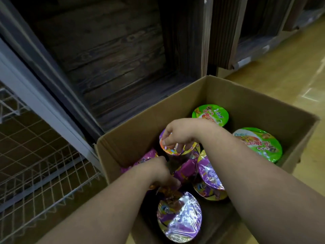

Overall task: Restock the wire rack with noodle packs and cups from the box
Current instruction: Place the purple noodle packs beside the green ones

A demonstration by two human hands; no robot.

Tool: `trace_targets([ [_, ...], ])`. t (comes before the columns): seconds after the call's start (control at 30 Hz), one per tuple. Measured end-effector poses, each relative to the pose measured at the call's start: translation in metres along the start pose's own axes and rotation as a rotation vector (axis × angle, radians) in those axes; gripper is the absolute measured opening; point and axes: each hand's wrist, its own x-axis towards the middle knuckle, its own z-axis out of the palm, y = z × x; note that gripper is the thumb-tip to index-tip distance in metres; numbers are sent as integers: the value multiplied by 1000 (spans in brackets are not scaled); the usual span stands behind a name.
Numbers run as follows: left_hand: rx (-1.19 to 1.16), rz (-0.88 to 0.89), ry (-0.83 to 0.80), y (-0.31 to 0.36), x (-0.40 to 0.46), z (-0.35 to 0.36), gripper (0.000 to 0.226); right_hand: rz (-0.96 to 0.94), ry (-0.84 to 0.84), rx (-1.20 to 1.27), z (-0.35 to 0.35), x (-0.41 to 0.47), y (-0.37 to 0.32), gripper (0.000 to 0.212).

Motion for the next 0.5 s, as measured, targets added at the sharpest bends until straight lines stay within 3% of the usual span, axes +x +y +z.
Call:
trace_targets([
  [0.27, 77, -28, 102, 4, 24, 25, 51, 37, -39, 16, 8, 5, 17, 30],
  [0.5, 200, 10, 116, 2, 33, 18, 43, 143, 23, -148, 13, 14, 27, 27],
])
